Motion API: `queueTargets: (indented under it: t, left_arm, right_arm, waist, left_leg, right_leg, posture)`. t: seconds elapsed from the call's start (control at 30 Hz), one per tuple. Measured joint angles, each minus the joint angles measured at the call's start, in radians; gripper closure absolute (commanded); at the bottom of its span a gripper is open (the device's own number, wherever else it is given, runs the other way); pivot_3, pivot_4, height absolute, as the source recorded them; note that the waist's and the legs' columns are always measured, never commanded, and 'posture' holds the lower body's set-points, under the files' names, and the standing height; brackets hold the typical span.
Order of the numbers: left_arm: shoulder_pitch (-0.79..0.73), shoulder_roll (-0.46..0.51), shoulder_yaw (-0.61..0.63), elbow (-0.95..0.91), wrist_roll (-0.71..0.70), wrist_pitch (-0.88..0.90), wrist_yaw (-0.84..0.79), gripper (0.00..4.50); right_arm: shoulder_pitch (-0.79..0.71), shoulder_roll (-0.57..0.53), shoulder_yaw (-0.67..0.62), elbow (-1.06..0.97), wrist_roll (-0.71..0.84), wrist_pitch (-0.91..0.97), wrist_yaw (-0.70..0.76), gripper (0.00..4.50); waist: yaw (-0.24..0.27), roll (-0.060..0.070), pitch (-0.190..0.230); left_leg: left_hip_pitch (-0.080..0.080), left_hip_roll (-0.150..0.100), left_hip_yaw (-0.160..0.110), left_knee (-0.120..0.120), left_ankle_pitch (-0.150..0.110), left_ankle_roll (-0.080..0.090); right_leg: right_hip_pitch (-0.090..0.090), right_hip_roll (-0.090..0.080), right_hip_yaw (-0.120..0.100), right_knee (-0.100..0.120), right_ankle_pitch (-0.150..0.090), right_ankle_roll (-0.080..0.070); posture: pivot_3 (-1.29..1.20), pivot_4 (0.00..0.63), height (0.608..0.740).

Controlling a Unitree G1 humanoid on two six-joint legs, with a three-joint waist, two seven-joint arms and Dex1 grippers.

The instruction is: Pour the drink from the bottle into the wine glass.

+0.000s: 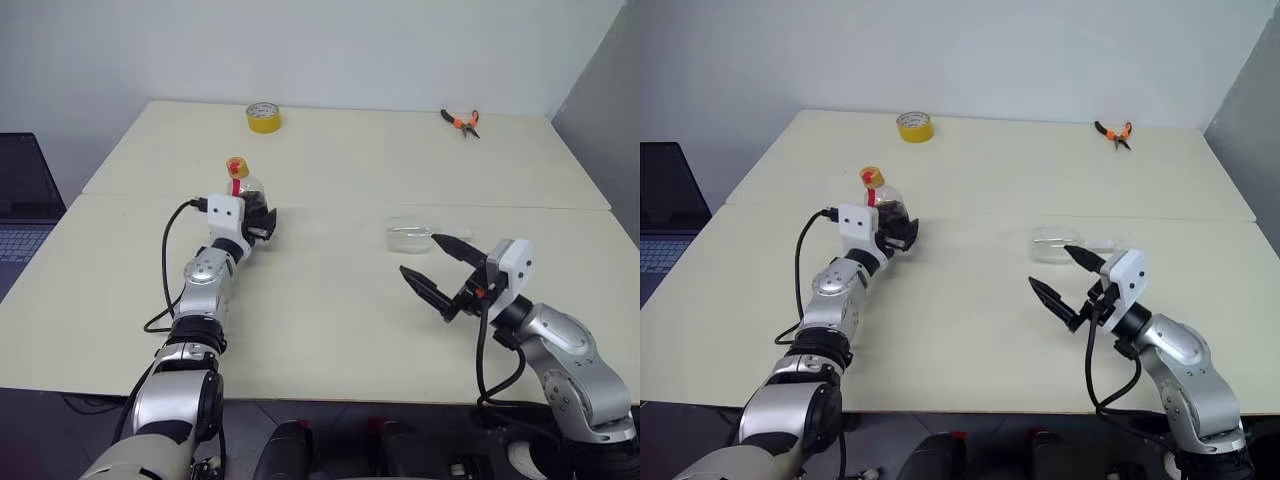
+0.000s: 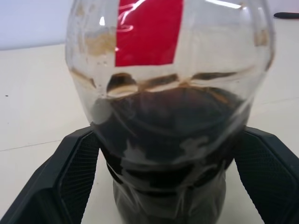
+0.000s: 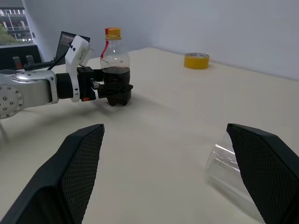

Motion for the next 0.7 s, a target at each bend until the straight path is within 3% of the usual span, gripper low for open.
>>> queueTargets:
  t: [0.23,0.37,0.7]
  left_arm:
    - [-0.052,-0.001,0.002,0.066,-0.003,-0.028,-0.018,1.72]
    - [-0.062,-0.001,0.006,0.091,-0.008,-0.043,-0.035,2.43]
    - [-0.049,-0.001,0.025,0.061,-0.038,-0.022,-0.100,2.58]
  right_arm:
    - [-0.033,0.001,0.002,-0.009,0.010,0.027,0.002,0.00]
    - [-0.044,-0.008,0.002,-0.019,0.031,0.046,0.022,0.00]
    - [-0.090,-0.064,0.023,-0.061,0.054,0.086,0.085,0.00]
  waist:
    - [0.000,0.000,0.000]
    - [0.000,0.000,0.000]
    - [0.000,-0.001,0.000]
  left_leg:
    - [0.000,0.000,0.000,0.000,0.000,0.000]
    - [0.000,0.000,0.000,0.000,0.000,0.000]
    - [-0.001,0.000,0.000,0.000,0.000,0.000]
  right_leg:
    - [0.000,0.000,0.000,0.000,0.000,0.000]
    - [0.000,0.000,0.000,0.000,0.000,0.000]
    - [-0.001,0.000,0.000,0.000,0.000,0.000]
  posture:
    - [0.00,0.150,0.740]
    - [0.00,0.150,0.740]
    - [0.00,0.150,0.740]
